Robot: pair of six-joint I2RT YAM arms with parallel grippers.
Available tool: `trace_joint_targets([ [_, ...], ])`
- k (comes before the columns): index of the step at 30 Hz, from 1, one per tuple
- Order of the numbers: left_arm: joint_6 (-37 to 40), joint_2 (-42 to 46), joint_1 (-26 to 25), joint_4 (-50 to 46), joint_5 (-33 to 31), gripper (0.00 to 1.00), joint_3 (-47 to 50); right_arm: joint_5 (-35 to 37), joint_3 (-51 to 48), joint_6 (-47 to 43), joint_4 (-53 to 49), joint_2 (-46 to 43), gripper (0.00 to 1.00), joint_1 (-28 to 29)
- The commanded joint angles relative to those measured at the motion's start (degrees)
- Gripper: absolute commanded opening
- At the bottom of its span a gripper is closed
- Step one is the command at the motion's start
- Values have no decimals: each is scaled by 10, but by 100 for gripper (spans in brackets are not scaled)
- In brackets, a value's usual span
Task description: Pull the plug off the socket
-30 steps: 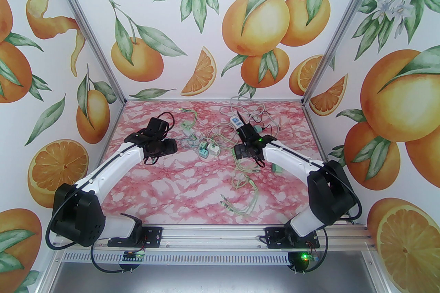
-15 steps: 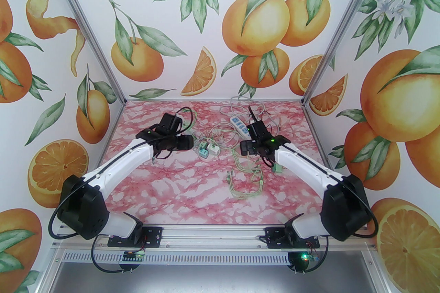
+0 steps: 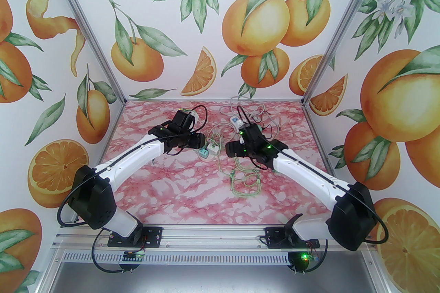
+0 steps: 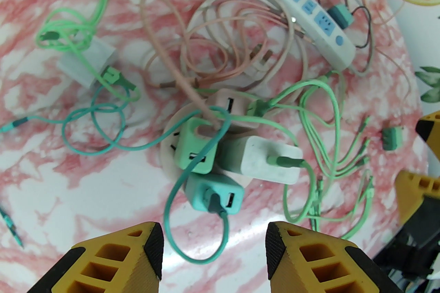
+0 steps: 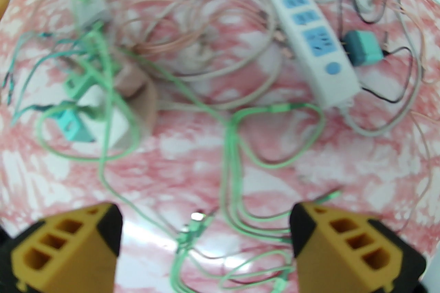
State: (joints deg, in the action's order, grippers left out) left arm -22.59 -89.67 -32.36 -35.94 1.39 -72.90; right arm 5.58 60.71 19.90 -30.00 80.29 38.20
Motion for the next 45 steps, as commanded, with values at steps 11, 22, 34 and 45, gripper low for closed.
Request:
trace_joint_targets([
  [11,-51,77,76,13,-27,56,44,78,109,49,42,168,67,125],
  [22,-49,101,79,7,-30,56,66,217,142,69,-19,238,51,106],
  [34,-29,98,71,31,11,56,65,222,99,16,-31,187,49,46],
  [45,11,65,-8,54,31,56,33,188,83,-44,-21,169,50,15],
])
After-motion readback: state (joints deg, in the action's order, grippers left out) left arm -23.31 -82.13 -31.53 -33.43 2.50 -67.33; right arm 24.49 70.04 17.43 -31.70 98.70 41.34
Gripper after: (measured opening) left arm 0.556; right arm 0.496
